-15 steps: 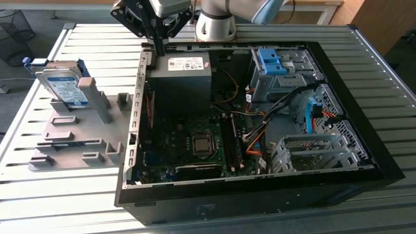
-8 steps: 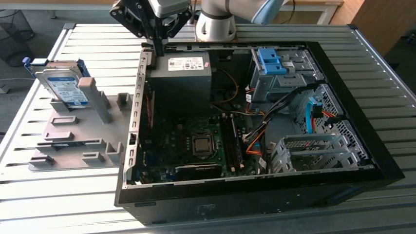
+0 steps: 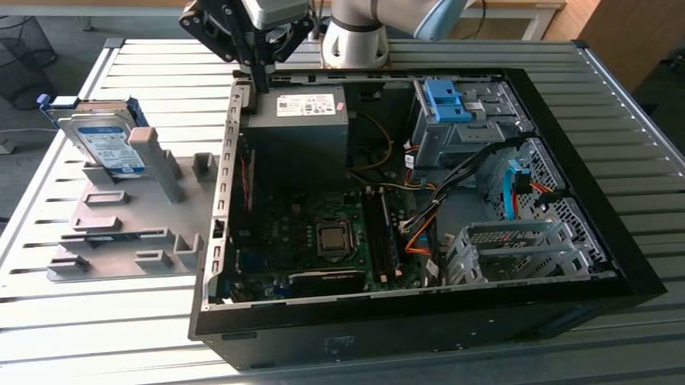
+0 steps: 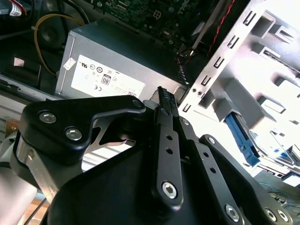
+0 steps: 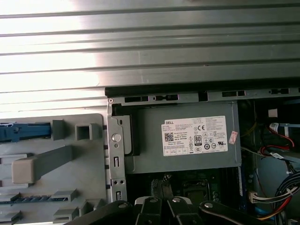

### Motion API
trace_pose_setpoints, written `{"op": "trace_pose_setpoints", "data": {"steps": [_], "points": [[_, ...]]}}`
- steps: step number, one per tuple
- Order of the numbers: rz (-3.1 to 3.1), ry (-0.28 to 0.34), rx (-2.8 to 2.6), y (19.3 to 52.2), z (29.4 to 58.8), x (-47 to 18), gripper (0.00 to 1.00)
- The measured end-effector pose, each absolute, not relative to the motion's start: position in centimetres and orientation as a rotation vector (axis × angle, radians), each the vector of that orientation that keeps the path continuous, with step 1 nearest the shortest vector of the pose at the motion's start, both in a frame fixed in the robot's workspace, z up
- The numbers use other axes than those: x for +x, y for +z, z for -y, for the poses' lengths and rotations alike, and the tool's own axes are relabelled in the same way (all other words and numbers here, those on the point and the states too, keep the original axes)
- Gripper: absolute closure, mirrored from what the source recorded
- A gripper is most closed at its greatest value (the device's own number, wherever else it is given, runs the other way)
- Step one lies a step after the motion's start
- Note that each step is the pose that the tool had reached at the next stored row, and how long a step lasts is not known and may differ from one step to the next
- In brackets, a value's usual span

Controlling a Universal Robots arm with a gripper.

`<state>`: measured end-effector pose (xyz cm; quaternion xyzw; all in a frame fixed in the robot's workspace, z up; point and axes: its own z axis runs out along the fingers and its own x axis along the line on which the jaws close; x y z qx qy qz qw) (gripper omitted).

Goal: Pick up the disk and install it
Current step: 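Reach for the disk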

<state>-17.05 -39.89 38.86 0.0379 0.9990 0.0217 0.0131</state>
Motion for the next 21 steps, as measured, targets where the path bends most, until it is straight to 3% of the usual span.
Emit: {"op": "trace_pose_setpoints", "data": {"steps": [21], "points": [[-3.113, 0.068, 0.118, 38.7, 39.89, -17.45, 0.89]]}}
